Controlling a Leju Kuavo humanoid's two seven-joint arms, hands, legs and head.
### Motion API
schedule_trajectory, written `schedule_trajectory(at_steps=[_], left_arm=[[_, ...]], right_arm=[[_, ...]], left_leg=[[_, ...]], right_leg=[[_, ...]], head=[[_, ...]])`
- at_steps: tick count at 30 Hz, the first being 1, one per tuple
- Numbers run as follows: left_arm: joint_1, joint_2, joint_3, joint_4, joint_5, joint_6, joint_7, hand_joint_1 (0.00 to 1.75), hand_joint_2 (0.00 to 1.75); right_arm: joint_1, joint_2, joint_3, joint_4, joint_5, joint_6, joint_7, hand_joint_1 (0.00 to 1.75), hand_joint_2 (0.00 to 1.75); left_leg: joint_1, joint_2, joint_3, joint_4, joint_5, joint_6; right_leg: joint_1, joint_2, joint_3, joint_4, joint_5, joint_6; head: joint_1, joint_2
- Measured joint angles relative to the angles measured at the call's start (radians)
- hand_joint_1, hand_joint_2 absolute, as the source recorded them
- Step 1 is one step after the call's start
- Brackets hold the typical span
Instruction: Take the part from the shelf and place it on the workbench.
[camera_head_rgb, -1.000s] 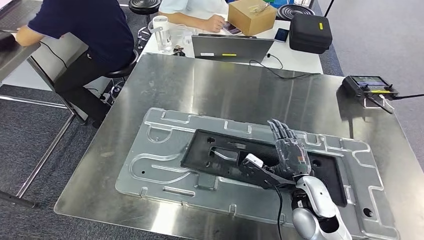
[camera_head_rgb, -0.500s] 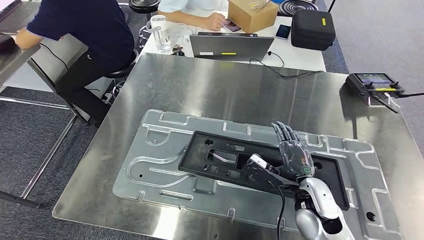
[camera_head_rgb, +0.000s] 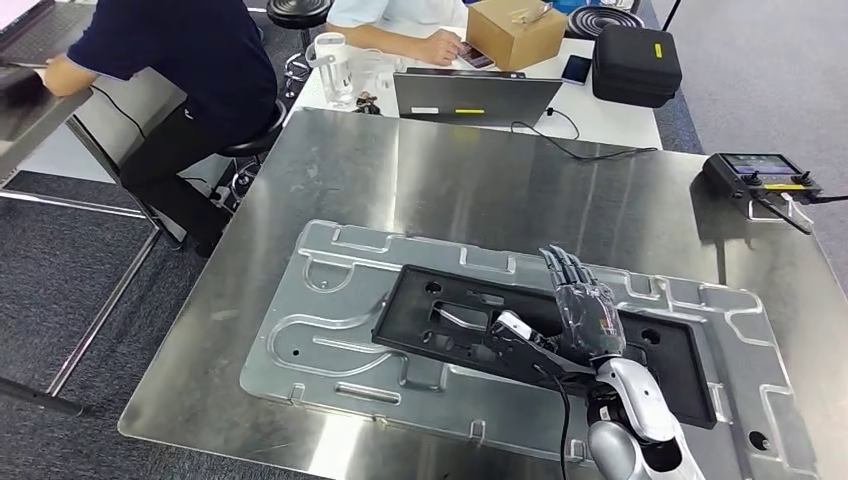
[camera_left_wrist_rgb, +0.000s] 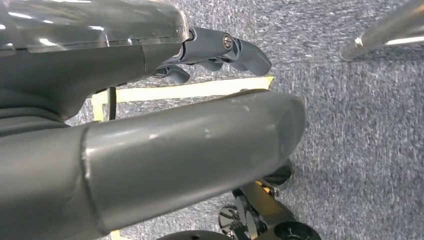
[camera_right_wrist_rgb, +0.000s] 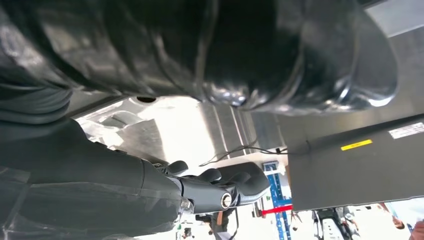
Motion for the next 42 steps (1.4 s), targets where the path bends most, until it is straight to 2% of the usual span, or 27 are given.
schedule_trajectory(at_steps=[3,4,5,6,7,9,10,11,14,16,19,20,21,22,24,26,27,29,30,31,34,35,36,37,39,41,42], left_arm=[[-0.003,0.0,0.001,0.0,0.001,-0.001,-0.002,0.0,0.0],[-0.003,0.0,0.002,0.0,0.001,-0.001,-0.002,0.0,0.0],[-0.003,0.0,0.002,0.0,0.001,-0.002,-0.002,0.0,0.0],[-0.003,0.0,0.003,0.0,0.001,-0.002,-0.002,0.0,0.0],[-0.003,0.0,0.005,0.0,0.001,-0.002,-0.002,0.0,0.0],[-0.003,0.0,0.007,0.0,0.0,-0.002,-0.002,0.0,0.0],[-0.003,0.0,0.007,0.0,0.0,-0.002,-0.002,0.0,0.0],[-0.003,0.0,0.008,0.0,0.0,-0.002,-0.002,0.0,0.0],[-0.003,0.0,0.01,0.0,0.0,-0.002,-0.002,0.0,0.0],[-0.002,0.001,0.012,0.0,0.0,-0.002,-0.002,0.0,0.0],[-0.002,0.0,0.015,0.0,0.0,-0.002,-0.002,0.0,0.0],[-0.002,0.0,0.016,0.0,0.0,-0.002,-0.002,0.0,0.0],[-0.002,0.0,0.016,0.0,0.0,-0.001,-0.002,0.0,0.0],[-0.002,0.0,0.017,0.0,0.0,0.0,-0.002,0.0,0.0],[-0.003,0.001,0.017,0.0,0.0,0.0,-0.002,0.0,0.0],[-0.005,0.001,0.017,0.0,0.0,0.001,-0.002,0.0,0.0],[-0.005,0.001,0.017,0.0,0.0,0.001,-0.002,0.0,0.0],[-0.004,-0.002,0.017,0.0,0.001,0.003,-0.001,0.0,0.0],[-0.004,-0.003,0.018,0.0,0.002,0.004,0.0,0.0,0.0],[-0.004,-0.005,0.018,0.0,0.003,0.004,0.0,0.0,0.0],[-0.003,-0.01,0.02,0.0,0.006,0.004,0.001,0.0,0.0],[-0.003,-0.012,0.021,0.0,0.007,0.004,0.001,0.0,0.0],[-0.003,-0.014,0.022,0.0,0.007,0.003,0.001,0.0,0.0],[-0.002,-0.015,0.023,0.0,0.007,0.003,0.001,0.0,0.0],[-0.003,-0.018,0.023,0.0,0.007,0.003,0.001,0.0,0.0],[-0.004,-0.022,0.025,-0.002,0.009,0.003,0.001,0.0,0.0],[-0.004,-0.024,0.027,-0.004,0.011,0.004,0.001,0.0,0.0]], right_arm=[[0.002,0.0,-0.001,0.001,0.0,0.0,-0.001,0.0,0.0],[0.005,0.0,-0.001,0.001,0.0,0.0,-0.002,0.0,0.0],[0.007,0.0,-0.001,0.001,0.0,-0.001,-0.003,0.0,0.0],[0.009,0.0,-0.001,0.001,0.0,-0.001,-0.004,0.0,0.0],[0.01,0.0,-0.001,0.001,0.0,-0.003,-0.006,0.0,0.0],[0.01,0.0,-0.001,-0.003,0.0,-0.006,-0.008,0.0,0.0],[0.011,0.0,-0.001,-0.005,0.0,-0.007,-0.009,0.0,0.0],[0.01,0.0,-0.001,-0.007,0.0,-0.008,-0.01,0.0,0.0],[0.011,0.0,-0.001,-0.01,0.0,-0.013,-0.011,0.0,0.0],[0.012,0.002,-0.001,-0.013,0.001,-0.019,-0.013,0.0,0.0],[0.027,0.005,-0.001,-0.023,0.007,-0.04,-0.02,0.0,0.0],[0.035,0.006,-0.001,-0.028,0.01,-0.048,-0.023,0.0,0.0],[0.044,0.007,-0.001,-0.034,0.012,-0.055,-0.025,0.0,0.0],[0.051,0.008,-0.001,-0.04,0.014,-0.062,-0.027,0.0,0.0],[0.065,0.011,-0.001,-0.057,0.018,-0.075,-0.03,0.0,0.0],[0.08,0.014,-0.001,-0.079,0.021,-0.093,-0.035,0.0,0.0],[0.09,0.015,0.0,-0.09,0.022,-0.103,-0.04,0.0,0.0],[0.116,0.02,0.0,-0.112,0.02,-0.13,-0.053,0.0,0.0],[0.133,0.023,0.0,-0.125,0.018,-0.146,-0.061,0.0,0.0],[0.152,0.026,0.001,-0.136,0.016,-0.163,-0.069,0.0,0.0],[0.21,0.038,0.004,-0.162,0.022,-0.207,-0.084,0.0,0.0],[0.227,0.041,0.005,-0.168,0.025,-0.217,-0.086,0.0,0.0],[0.241,0.043,0.006,-0.173,0.026,-0.223,-0.088,0.0,0.0],[0.252,0.046,0.007,-0.177,0.027,-0.228,-0.088,0.0,0.0],[0.266,0.05,0.008,-0.186,0.022,-0.239,-0.089,0.0,0.0],[0.286,0.054,0.008,-0.197,0.008,-0.26,-0.092,0.0,0.0],[0.301,0.055,0.008,-0.203,-0.002,-0.278,-0.093,0.0,0.0]], left_leg=[[0.002,0.002,-0.014,-0.008,0.016,0.017],[0.002,0.002,-0.021,-0.007,0.021,0.018],[0.001,0.003,-0.029,-0.007,0.027,0.018],[0.001,0.002,-0.036,-0.007,0.032,0.017],[0.001,0.002,-0.043,-0.006,0.038,0.014],[0.001,0.001,-0.054,-0.006,0.05,0.007],[0.0,0.0,-0.056,-0.007,0.057,0.001],[0.0,-0.001,-0.058,-0.007,0.064,-0.006],[0.002,-0.002,-0.061,-0.013,0.081,-0.028],[0.003,-0.002,-0.078,0.02,0.036,-0.036],[0.005,-0.001,-0.122,0.194,-0.108,-0.039],[0.004,-0.001,-0.125,0.245,-0.128,-0.04],[0.004,-0.001,-0.115,0.267,-0.125,-0.039],[0.003,-0.001,-0.086,0.252,-0.105,-0.036],[-0.002,-0.001,0.014,0.131,-0.073,-0.022],[-0.01,0.0,0.095,0.01,-0.077,-0.01],[-0.013,0.0,0.109,-0.018,-0.085,-0.006],[-0.015,0.001,0.105,-0.03,-0.07,0.002],[-0.012,0.003,0.101,-0.037,-0.059,0.008],[-0.009,0.005,0.093,-0.044,-0.046,0.016],[-0.005,0.01,0.057,-0.048,-0.01,0.027],[-0.005,0.01,0.041,-0.045,0.001,0.025],[-0.004,0.01,0.023,-0.042,0.011,0.022],[-0.002,0.011,0.006,-0.037,0.02,0.018],[0.002,0.013,-0.024,-0.022,0.034,0.007],[0.002,0.012,-0.043,-0.008,0.046,-0.006],[0.002,0.012,-0.046,-0.005,0.053,-0.013]], right_leg=[[-0.006,0.003,-0.05,0.144,-0.112,0.012],[-0.007,0.003,-0.067,0.201,-0.141,0.015],[-0.008,0.003,-0.072,0.232,-0.153,0.017],[-0.008,0.003,-0.059,0.227,-0.144,0.017],[-0.008,0.003,-0.026,0.184,-0.12,0.016],[-0.007,0.004,0.065,0.041,-0.073,0.011],[-0.004,0.005,0.095,-0.012,-0.057,0.008],[0.0,0.006,0.11,-0.041,-0.051,0.005],[0.004,0.005,0.097,-0.051,-0.033,-0.01],[0.001,0.001,0.08,-0.057,-0.011,-0.028],[0.005,-0.004,0.04,-0.055,0.02,-0.044],[0.008,-0.005,0.026,-0.053,0.03,-0.044],[0.011,-0.007,0.011,-0.049,0.038,-0.044],[0.013,-0.008,-0.003,-0.043,0.045,-0.044],[0.017,-0.008,-0.028,-0.03,0.056,-0.041],[0.018,-0.01,-0.042,-0.021,0.067,-0.033],[0.016,-0.011,-0.044,-0.019,0.073,-0.027],[0.014,-0.011,-0.045,-0.021,0.082,-0.013],[0.012,-0.009,-0.048,-0.017,0.073,-0.007],[0.011,-0.005,-0.055,0.001,0.045,0.0],[0.0,0.003,-0.093,0.148,-0.096,0.019],[-0.004,0.003,-0.099,0.2,-0.118,0.025],[-0.009,0.003,-0.094,0.228,-0.116,0.03],[-0.013,0.003,-0.073,0.226,-0.095,0.035],[-0.022,0.003,0.014,0.127,-0.049,0.042],[-0.02,0.005,0.104,-0.001,-0.053,0.036],[-0.017,0.007,0.126,-0.037,-0.064,0.03]], head=[[0.001,0.0],[0.0,0.0],[0.0,0.0],[0.0,0.0],[0.0,0.0],[0.0,0.0],[0.0,0.0],[0.0,0.0],[0.0,0.0],[-0.001,0.0],[-0.002,0.0],[-0.002,0.0],[-0.002,0.0],[-0.002,0.0],[-0.002,0.0],[-0.002,0.0],[-0.002,0.0],[-0.002,0.0],[-0.002,0.0],[-0.001,0.0],[-0.001,0.0],[-0.001,0.0],[-0.001,0.0],[-0.001,0.0],[-0.001,0.0],[-0.002,0.0],[-0.002,0.0]])
